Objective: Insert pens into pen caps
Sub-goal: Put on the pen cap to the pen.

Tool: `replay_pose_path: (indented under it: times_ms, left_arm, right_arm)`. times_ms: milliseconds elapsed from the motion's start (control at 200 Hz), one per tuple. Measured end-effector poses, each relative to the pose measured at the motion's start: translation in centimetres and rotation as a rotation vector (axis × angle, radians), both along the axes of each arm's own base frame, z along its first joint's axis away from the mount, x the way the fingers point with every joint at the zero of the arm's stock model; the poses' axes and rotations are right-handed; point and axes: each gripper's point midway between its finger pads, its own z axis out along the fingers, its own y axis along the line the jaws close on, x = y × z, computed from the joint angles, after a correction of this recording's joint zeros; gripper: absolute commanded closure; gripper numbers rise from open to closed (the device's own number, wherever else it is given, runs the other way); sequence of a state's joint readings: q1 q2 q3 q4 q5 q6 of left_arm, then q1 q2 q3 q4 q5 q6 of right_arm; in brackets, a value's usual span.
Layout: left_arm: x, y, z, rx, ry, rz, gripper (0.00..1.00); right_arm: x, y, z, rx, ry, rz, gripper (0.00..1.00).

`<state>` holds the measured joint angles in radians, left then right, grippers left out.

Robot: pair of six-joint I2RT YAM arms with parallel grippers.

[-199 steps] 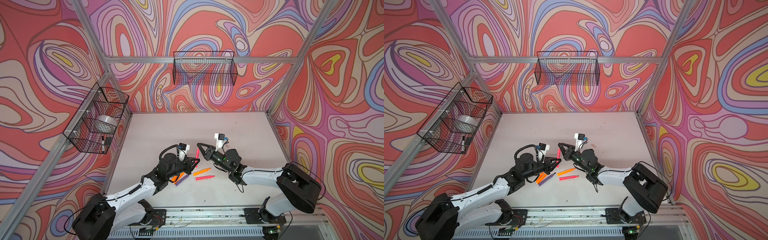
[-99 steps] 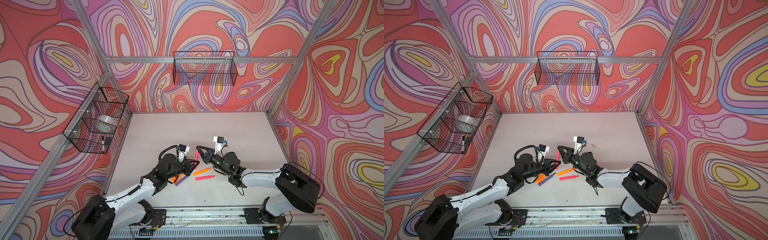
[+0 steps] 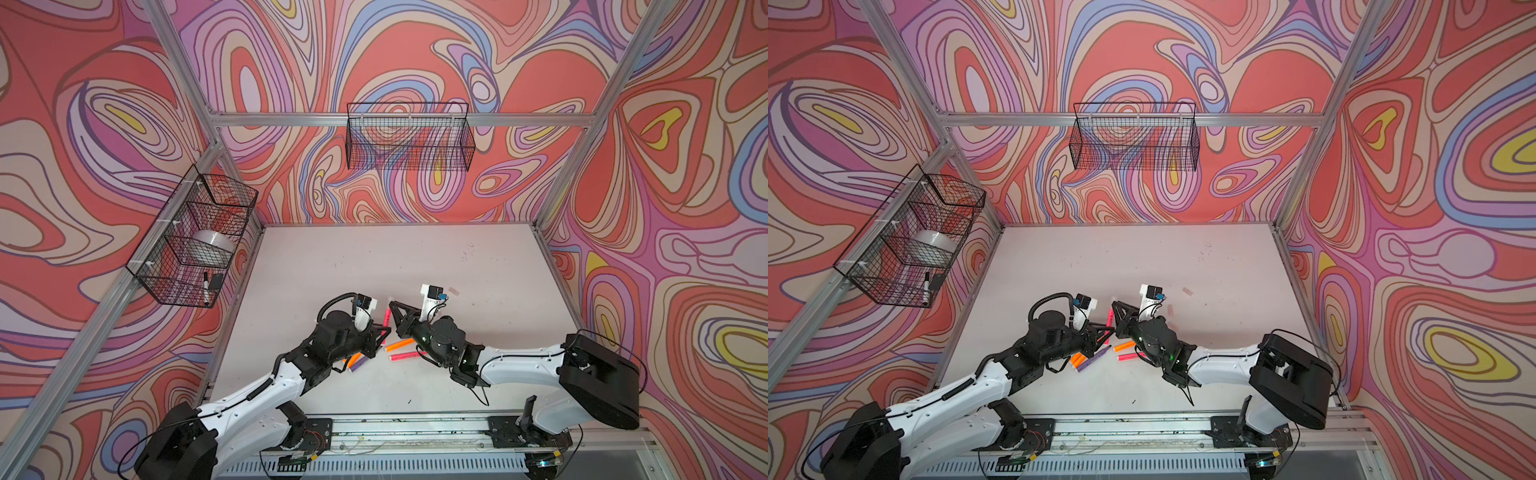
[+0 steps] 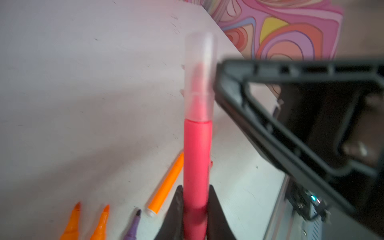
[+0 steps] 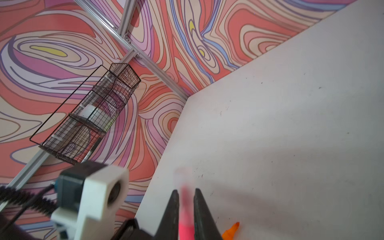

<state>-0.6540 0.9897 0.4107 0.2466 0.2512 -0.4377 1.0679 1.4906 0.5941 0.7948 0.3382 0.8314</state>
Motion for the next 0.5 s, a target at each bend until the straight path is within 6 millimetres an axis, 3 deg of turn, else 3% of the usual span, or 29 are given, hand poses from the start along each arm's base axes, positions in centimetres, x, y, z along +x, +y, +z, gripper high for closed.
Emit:
replay_pose_path:
  times_ms: [110,175,356,501]
  left_arm:
    - [2.0,0.7,2.3,-0.032,-0.076,0.078,1.00]
    - [2.4,0.7,3.2,-0.048,-0.103,0.088,1.00]
    - [2.5,0.3,3.4,-0.061,-0.116,0.077,1.00]
    - [1.6,-0.6,4.3,-0.099,-0.159,-0.003,1.00]
  right_arm:
    - [-2.7,1.6,-0.8,-0.049,0.013,0.092,0.71]
    - [-3.0,1.3,-0.4,-0.072,-0.003,0.102,0.60]
    - [-3.4,-0.5,4.8,-0.058,-0.107,0.090,0.53]
    - [-3.5,0.4,8.8,-0.060,-0.181,0.116,0.51]
